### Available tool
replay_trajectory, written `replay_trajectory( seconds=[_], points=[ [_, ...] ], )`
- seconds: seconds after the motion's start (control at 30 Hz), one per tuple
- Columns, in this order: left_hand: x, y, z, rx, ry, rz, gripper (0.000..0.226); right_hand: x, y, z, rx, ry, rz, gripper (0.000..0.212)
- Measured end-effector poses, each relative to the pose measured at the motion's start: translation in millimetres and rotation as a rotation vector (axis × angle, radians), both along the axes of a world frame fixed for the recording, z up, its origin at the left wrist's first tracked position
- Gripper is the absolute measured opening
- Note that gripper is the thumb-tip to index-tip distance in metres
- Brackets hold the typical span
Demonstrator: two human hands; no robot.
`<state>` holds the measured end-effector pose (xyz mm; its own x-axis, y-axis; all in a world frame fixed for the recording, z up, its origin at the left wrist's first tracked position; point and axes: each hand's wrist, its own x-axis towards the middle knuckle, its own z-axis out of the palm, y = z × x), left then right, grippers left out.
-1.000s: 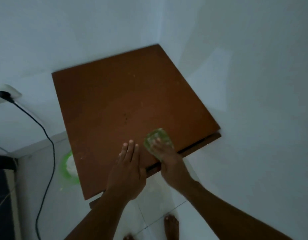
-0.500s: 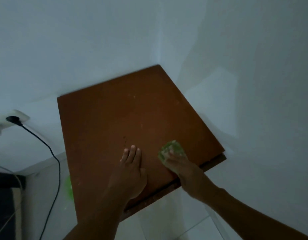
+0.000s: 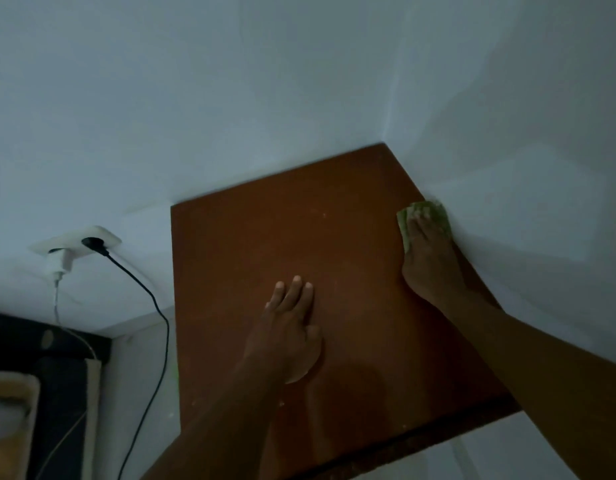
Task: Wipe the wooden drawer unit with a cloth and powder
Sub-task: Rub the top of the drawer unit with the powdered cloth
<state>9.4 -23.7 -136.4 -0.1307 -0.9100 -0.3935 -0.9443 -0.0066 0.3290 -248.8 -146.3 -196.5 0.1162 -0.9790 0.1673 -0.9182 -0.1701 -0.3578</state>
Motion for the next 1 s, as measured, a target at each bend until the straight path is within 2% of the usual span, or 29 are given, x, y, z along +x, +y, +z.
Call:
replay_trajectory(
  seconds=[0.07,0.17,0.23,0.3,0.43,0.53,0.67,0.73,0.8,0.87,1.0],
  points=[
    [3,-2,-2,0.001,0.025,0.001,0.069,23,-3,3,0.000,-0.014,0.079,0.059],
    [7,-4,0,-0.002,0.061,0.014,0.075,57,19,7,-0.061,-0.058,0.381,0.064],
    [10,-3,2,-0.006,0.060,-0.011,0.076,77,57,9,-0.026,-0.123,0.502,0.057],
    [14,-3,4,-0.016,0.042,-0.064,0.070,88,85,5,0.052,-0.176,0.526,0.049],
    [38,-7,8,-0.047,0.007,-0.136,0.071,80,79,22,0.116,-0.236,0.576,0.051],
    [66,-17,7,-0.086,-0.023,-0.130,0.084,72,24,56,0.130,-0.285,0.373,0.050],
    [87,-24,-10,-0.137,-0.024,-0.075,0.074,74,-94,64,0.107,-0.453,0.265,0.051],
    [87,-24,-18,-0.164,-0.017,-0.059,0.071,75,-147,63,0.145,-0.401,0.158,0.050],
    [86,-23,-20,-0.170,0.016,-0.042,0.070,75,-176,56,0.189,-0.213,0.098,0.052],
    [86,-24,-18,-0.173,0.060,-0.035,0.068,74,-174,44,0.183,-0.078,0.136,0.051],
    [89,-27,-17,-0.186,0.131,0.009,0.064,74,-159,16,0.046,-0.003,0.161,0.059]
  ],
)
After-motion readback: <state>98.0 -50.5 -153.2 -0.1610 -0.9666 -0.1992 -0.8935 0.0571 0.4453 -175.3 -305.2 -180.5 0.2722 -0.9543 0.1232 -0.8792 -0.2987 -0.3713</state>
